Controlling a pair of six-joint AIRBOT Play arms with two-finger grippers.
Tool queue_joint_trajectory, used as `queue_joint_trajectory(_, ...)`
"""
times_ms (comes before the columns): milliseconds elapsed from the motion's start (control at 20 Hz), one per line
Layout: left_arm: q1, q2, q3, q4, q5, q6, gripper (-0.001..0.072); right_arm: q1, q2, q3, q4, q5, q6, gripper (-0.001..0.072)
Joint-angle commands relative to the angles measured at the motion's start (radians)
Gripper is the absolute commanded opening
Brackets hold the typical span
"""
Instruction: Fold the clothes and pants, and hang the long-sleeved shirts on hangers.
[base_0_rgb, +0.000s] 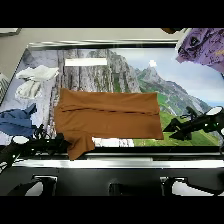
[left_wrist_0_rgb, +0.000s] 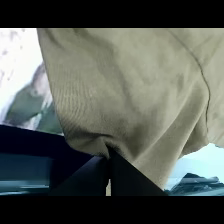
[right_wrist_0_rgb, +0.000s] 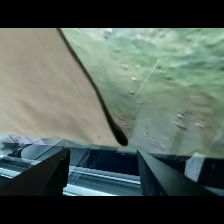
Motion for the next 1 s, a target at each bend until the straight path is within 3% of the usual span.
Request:
queue_joint_trajectory(0, 0.000, -0.001, 0.000, -0.002, -0.016, -0.001, 0.0017, 0.001, -0.010, -0.058, 0.037, -0.053, -0.036, 0.0495)
queue_joint_trajectory(550, 0.000, -0.001, 0.000, -0.002, -0.018, -0.004, 0.0018, 0.002, -0.010, -0.188, 0.102, -0.122, -0.084, 0.0460)
queue_joint_trajectory(600, 0.000, -0.001, 0.000, -0.002, -0.019, -0.004, 0.0018, 0.002, -0.010, -0.201, 0.133, -0.140, -0.113, 0.0369)
queue_joint_trajectory(650, 0.000, -0.001, 0.000, -0.002, -0.019, -0.004, 0.0018, 0.002, -0.010, -0.203, 0.141, -0.165, -0.120, 0.0339)
queue_joint_trajectory(750, 0.005, 0.001, 0.001, -0.002, -0.019, -0.004, 0.0018, 0.002, -0.009, -0.203, 0.149, -0.227, -0.119, 0.0200)
queue_joint_trajectory(800, 0.012, 0.001, 0.003, -0.001, -0.024, -0.004, 0.0017, 0.002, -0.009, -0.203, 0.160, -0.248, -0.119, 0.0187)
queue_joint_trajectory(900, 0.034, 0.002, 0.017, 0.000, -0.041, 0.001, 0.0017, 0.002, -0.009, -0.203, 0.179, -0.261, -0.120, 0.0031)
queue_joint_trajectory(950, 0.048, 0.004, 0.032, 0.008, -0.056, 0.001, 0.0016, 0.002, -0.007, -0.203, 0.182, -0.256, -0.119, 0.0032)
